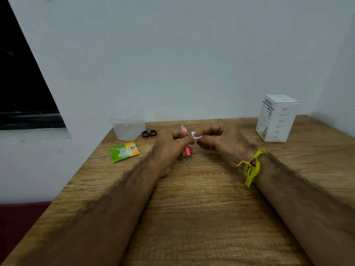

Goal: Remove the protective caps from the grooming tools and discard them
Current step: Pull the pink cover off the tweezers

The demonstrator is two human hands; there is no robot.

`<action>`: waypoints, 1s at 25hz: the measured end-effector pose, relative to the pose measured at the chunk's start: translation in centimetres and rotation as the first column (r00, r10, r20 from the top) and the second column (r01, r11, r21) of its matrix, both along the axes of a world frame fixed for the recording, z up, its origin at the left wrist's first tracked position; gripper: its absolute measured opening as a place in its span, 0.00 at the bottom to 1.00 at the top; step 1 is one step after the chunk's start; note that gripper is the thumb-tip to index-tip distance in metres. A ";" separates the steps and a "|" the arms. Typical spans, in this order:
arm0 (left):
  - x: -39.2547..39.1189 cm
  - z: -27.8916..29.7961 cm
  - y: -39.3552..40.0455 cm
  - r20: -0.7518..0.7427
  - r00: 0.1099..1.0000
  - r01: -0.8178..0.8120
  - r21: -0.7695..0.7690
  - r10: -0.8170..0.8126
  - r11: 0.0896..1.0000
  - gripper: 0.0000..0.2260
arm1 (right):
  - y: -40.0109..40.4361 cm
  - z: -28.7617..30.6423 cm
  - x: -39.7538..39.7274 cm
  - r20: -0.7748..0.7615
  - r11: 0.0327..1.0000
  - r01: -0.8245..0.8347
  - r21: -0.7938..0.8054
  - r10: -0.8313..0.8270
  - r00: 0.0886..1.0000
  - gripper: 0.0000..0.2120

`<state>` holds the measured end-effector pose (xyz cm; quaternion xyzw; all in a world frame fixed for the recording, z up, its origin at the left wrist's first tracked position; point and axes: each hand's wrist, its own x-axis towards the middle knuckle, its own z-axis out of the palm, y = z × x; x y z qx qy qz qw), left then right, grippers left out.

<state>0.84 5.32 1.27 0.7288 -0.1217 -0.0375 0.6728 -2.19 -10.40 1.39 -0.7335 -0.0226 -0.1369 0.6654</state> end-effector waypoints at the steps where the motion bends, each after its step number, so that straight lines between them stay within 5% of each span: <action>1: 0.0 0.0 0.1 -0.005 1.000 0.000 -0.001 0.000 1.000 0.03 | 0.0 -0.1 0.1 0.012 1.000 -0.001 -0.010 0.001 1.000 0.09; 9: 0.3 -0.2 0.3 0.068 0.996 0.063 0.021 -0.064 0.998 0.07 | 0.3 0.4 0.1 -0.031 1.000 0.012 0.023 -0.011 0.999 0.15; 13: 0.5 -0.3 0.2 0.115 0.993 0.019 0.007 -0.020 1.000 0.06 | -0.3 1.2 0.2 -0.119 0.930 0.042 0.364 0.002 0.993 0.08; 19: 0.6 -0.4 0.3 0.148 0.989 0.019 0.006 -0.020 1.000 0.05 | 0.2 0.6 -0.3 -0.114 0.960 -0.055 0.274 0.089 0.990 0.03; 23: 0.3 -0.3 0.1 0.109 0.990 0.097 -0.039 -0.092 0.994 0.07 | 0.3 0.8 0.2 -0.085 0.917 0.109 0.383 -0.082 0.993 0.01; 25: 0.1 -0.5 -0.1 0.082 0.987 0.147 -0.096 -0.140 0.984 0.13 | 0.0 0.6 0.3 -0.025 0.941 0.230 0.247 -0.231 0.973 0.02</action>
